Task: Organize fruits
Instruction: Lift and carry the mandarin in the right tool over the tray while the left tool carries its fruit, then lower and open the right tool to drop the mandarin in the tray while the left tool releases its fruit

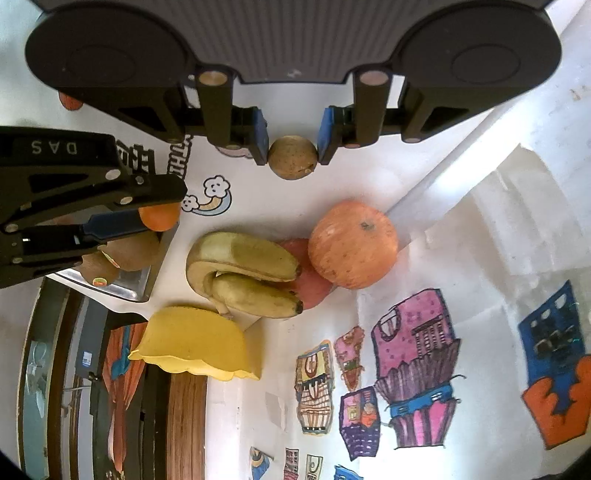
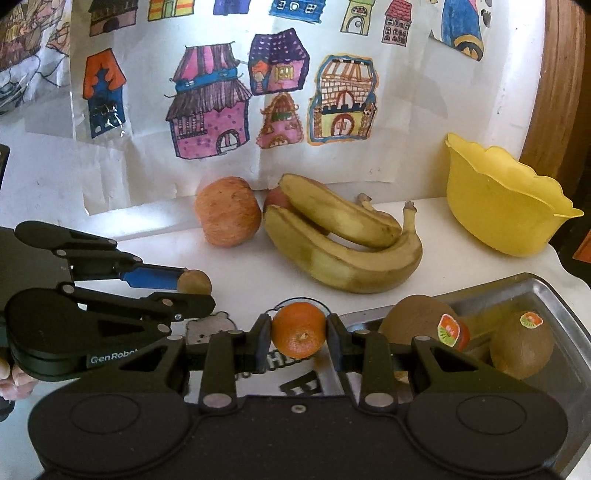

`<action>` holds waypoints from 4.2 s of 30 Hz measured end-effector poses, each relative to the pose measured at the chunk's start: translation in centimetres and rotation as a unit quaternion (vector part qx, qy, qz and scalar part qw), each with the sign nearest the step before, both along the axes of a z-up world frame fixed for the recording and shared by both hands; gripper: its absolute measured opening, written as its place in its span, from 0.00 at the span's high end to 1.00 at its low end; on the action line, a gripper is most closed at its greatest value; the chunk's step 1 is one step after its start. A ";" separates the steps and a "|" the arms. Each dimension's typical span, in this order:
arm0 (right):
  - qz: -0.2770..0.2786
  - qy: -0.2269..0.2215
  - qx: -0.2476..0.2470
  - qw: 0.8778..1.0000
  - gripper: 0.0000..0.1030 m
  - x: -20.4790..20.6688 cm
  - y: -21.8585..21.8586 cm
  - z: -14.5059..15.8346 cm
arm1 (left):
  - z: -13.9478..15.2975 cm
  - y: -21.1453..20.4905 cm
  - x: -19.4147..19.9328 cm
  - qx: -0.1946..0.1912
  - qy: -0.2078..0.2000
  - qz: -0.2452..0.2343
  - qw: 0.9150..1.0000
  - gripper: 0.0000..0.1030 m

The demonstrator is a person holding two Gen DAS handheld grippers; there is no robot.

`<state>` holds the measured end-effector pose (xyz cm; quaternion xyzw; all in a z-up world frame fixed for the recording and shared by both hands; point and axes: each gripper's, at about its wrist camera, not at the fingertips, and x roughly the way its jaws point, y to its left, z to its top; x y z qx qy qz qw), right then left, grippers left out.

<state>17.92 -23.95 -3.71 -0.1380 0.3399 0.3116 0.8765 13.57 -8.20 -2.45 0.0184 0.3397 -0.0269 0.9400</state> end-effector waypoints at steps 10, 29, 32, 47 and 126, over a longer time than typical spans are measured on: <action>-0.046 0.013 0.006 0.999 0.67 -2.5 1.0 -0.4 | 0.5 1.5 -1.0 -0.004 0.003 -0.023 1.000 0.70; -0.165 -0.011 0.011 0.986 0.67 -6.3 -2.0 2.3 | 3.1 -0.7 -0.8 -0.018 -0.019 -0.083 0.996 0.70; -0.173 -0.013 0.009 0.985 0.67 -6.4 -2.9 2.4 | 3.0 -1.3 -0.7 -0.019 -0.018 -0.087 0.996 0.70; -0.162 -0.010 0.004 0.987 0.67 -5.1 -5.9 1.7 | 2.2 -3.9 0.2 -0.028 -0.010 -0.074 0.997 0.70; -0.197 0.013 0.057 0.979 0.36 4.6 -15.3 -1.4 | 1.5 -16.9 13.7 0.022 0.018 -0.121 0.992 0.35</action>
